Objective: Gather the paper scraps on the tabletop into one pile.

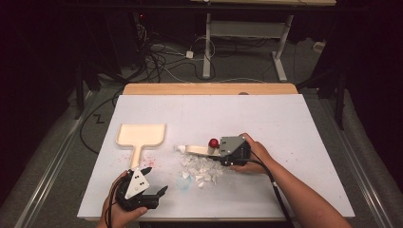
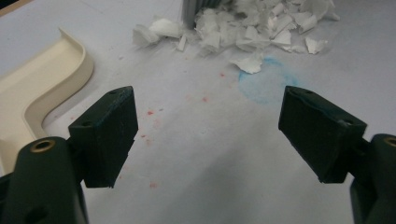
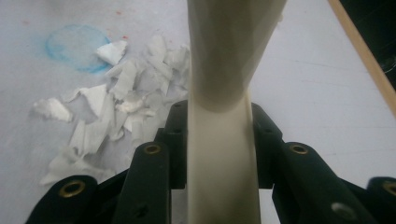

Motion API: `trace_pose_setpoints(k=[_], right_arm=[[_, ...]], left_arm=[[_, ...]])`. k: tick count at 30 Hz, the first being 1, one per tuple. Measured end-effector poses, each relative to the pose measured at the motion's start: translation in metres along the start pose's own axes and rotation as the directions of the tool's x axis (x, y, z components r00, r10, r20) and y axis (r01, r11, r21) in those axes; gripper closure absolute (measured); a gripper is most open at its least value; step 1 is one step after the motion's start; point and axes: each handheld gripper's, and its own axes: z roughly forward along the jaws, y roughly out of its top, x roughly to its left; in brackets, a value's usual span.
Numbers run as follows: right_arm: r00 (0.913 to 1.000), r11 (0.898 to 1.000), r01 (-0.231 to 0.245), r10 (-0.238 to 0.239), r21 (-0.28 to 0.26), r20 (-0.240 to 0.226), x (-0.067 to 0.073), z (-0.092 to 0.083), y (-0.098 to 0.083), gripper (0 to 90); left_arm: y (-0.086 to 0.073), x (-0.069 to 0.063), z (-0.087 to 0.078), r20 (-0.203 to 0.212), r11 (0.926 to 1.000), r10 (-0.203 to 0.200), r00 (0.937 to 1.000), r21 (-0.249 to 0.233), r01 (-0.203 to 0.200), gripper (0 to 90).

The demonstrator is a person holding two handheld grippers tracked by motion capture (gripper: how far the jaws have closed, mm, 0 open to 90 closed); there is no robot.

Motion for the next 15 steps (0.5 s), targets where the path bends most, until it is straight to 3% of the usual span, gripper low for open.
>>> trace_pose_setpoints(k=[4,9,13,15], right_arm=[[0.9986,1.0,0.018,-0.018,-0.005,0.049,-0.006,-0.011,0.004,68.1],[0.9957,1.0,-0.007,0.009,-0.026,0.092,-0.021,-0.012,0.01,68.1],[0.9916,1.0,-0.02,0.023,-0.022,0.127,-0.036,0.001,0.02,68.1],[0.9896,1.0,-0.01,0.01,-0.004,0.144,-0.044,0.02,0.029,68.1]], left_arm=[[0.001,0.001,-0.001,-0.007,1.0,-0.004,1.0,-0.005,0.003,18.9],[0.001,0.003,-0.002,-0.02,0.9997,-0.015,0.9997,-0.02,0.014,18.9],[0.001,0.003,0.0,-0.026,1.0,-0.007,0.9996,-0.007,0.007,18.9],[0.0,0.005,0.002,-0.027,1.0,-0.005,0.9996,0.002,0.005,18.9]])
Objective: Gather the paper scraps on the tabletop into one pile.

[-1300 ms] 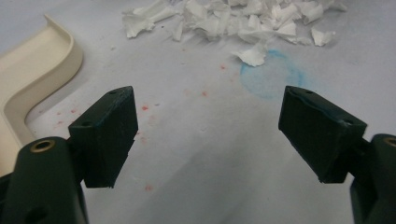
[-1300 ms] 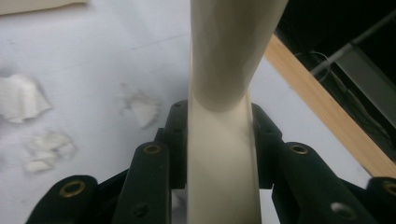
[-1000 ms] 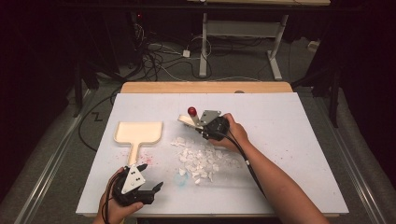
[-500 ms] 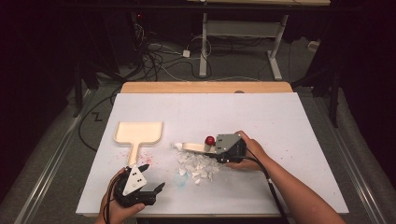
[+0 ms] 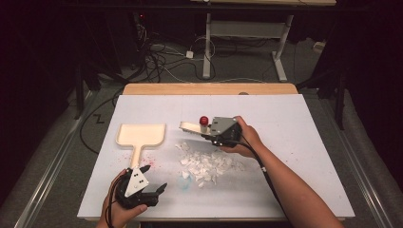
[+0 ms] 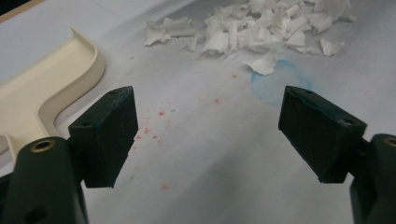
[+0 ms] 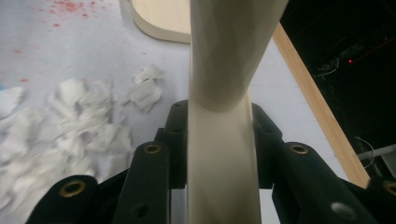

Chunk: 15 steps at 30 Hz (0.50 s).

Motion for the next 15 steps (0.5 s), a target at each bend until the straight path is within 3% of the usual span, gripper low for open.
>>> trace_pose_setpoints(k=[2,4,6,7,9,10,12,15], right_arm=[[1.0,1.0,0.008,-0.008,0.001,-0.005,-0.001,0.007,0.003,68.1],[0.9991,1.0,0.013,-0.013,0.002,-0.04,0.0,0.021,0.008,68.1],[0.997,0.999,0.049,-0.048,0.02,-0.061,0.004,0.037,0.015,68.1],[0.997,0.999,0.049,-0.048,0.02,-0.061,0.004,0.037,0.015,68.1],[0.9911,0.999,0.051,-0.051,0.0,-0.123,0.01,0.043,0.019,68.0],[0.9911,0.999,0.051,-0.051,0.0,-0.123,0.01,0.043,0.019,68.0],[0.98,0.997,0.075,-0.073,0.006,-0.185,0.017,0.042,0.018,68.0],[0.9746,0.996,0.084,-0.08,0.011,-0.209,0.02,0.037,0.015,67.9]], left_arm=[[-0.002,0.002,0.002,-0.001,1.0,0.003,1.0,0.009,-0.003,18.9],[-0.004,0.004,0.004,-0.001,0.9998,0.007,1.0,0.019,-0.007,18.9],[-0.006,0.005,0.005,-0.002,0.9993,0.017,0.9999,0.034,-0.017,18.9],[-0.006,0.005,0.005,-0.002,0.9993,0.017,0.9999,0.034,-0.017,18.9],[-0.007,0.004,0.005,-0.015,0.9983,0.037,0.9992,0.045,-0.036,18.9],[-0.007,0.004,0.005,-0.015,0.9983,0.037,0.9992,0.045,-0.036,18.9],[-0.008,0.004,0.005,-0.028,0.9971,0.052,0.9983,0.057,-0.05,18.9],[-0.008,0.006,0.004,-0.037,0.9974,0.054,0.9979,0.05,-0.052,18.9]])
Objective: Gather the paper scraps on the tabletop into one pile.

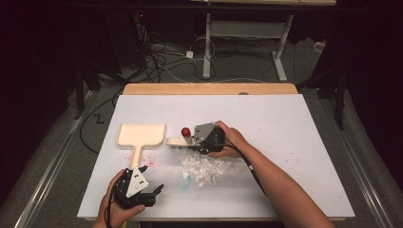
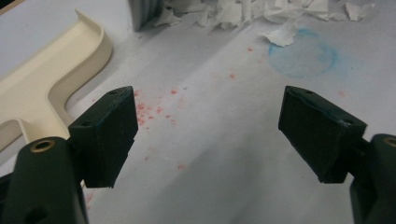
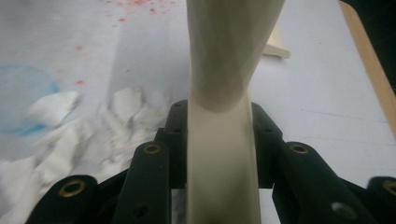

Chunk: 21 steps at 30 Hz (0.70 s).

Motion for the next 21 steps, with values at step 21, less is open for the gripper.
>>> trace_pose_setpoints(k=[21], right_arm=[[0.9957,0.993,-0.041,0.05,-0.112,0.078,0.019,-0.087,-0.031,68.1]], left_arm=[[0.003,-0.008,0.005,0.019,0.9997,-0.006,0.9998,0.022,0.006,18.7]])
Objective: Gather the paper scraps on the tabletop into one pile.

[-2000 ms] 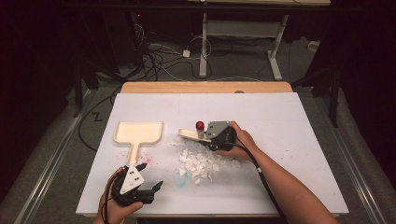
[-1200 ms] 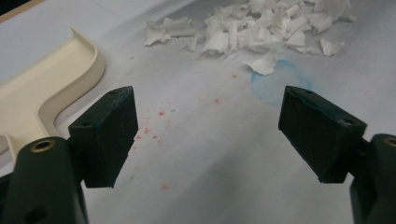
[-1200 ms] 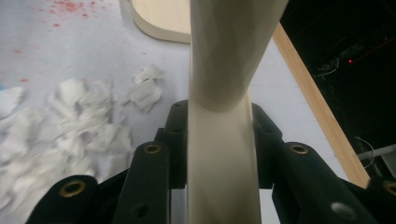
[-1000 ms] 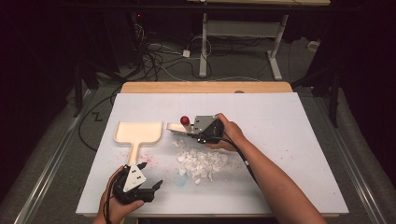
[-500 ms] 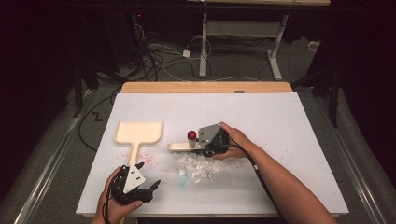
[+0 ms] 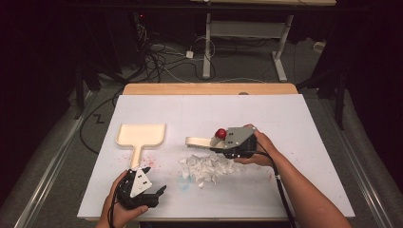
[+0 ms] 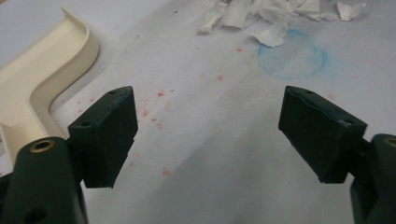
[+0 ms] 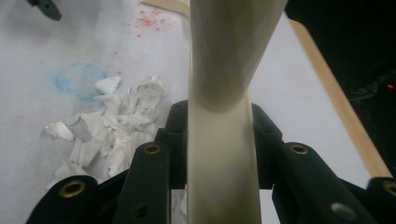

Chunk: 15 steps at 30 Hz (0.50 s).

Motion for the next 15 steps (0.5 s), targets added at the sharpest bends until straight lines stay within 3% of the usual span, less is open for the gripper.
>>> trace_pose_setpoints(k=[2,5,7,9,10,12,13,14,15], right_arm=[[0.9998,1.0,-0.011,0.011,-0.003,0.018,-0.001,-0.006,-0.001,68.1],[0.995,0.997,-0.073,0.073,-0.012,0.067,-0.003,-0.025,-0.005,68.0],[0.9848,0.992,-0.124,0.125,-0.016,0.121,-0.004,-0.039,-0.008,68.1],[0.9689,0.982,-0.189,0.189,-0.014,0.16,-0.004,-0.052,-0.013,68.0],[0.9535,0.974,-0.227,0.223,-0.001,0.203,-0.003,-0.058,-0.015,68.1],[0.9323,0.961,-0.276,0.26,0.032,0.252,0.0,-0.067,-0.022,68.1],[0.8992,0.935,-0.35,0.321,0.05,0.297,0.002,-0.072,-0.033,68.0],[0.8829,0.923,-0.38,0.341,0.064,0.323,0.004,-0.073,-0.039,68.0],[0.8569,0.908,-0.412,0.36,0.072,0.369,0.007,-0.072,-0.045,68.1]], left_arm=[[0.0,0.0,0.0,-0.005,0.9999,0.011,0.9999,-0.005,-0.011,18.7],[0.0,-0.001,0.001,0.002,1.0,0.005,1.0,0.003,-0.005,18.8],[0.0,-0.001,0.0,0.004,1.0,0.007,1.0,0.003,-0.007,18.7],[0.001,-0.002,0.0,0.004,0.9999,0.01,0.9999,0.002,-0.01,18.7],[0.001,-0.002,0.0,0.006,0.9999,0.012,0.9999,0.002,-0.012,18.8],[0.001,-0.002,0.0,0.007,0.9999,0.011,0.9999,0.001,-0.011,18.7],[0.001,-0.002,0.001,0.009,0.9999,0.012,0.9999,0.001,-0.012,18.7],[0.001,-0.003,0.001,0.01,0.9999,0.013,0.9999,0.003,-0.013,18.8],[0.001,-0.003,0.001,0.01,0.9999,0.015,0.9998,0.002,-0.015,18.7]])
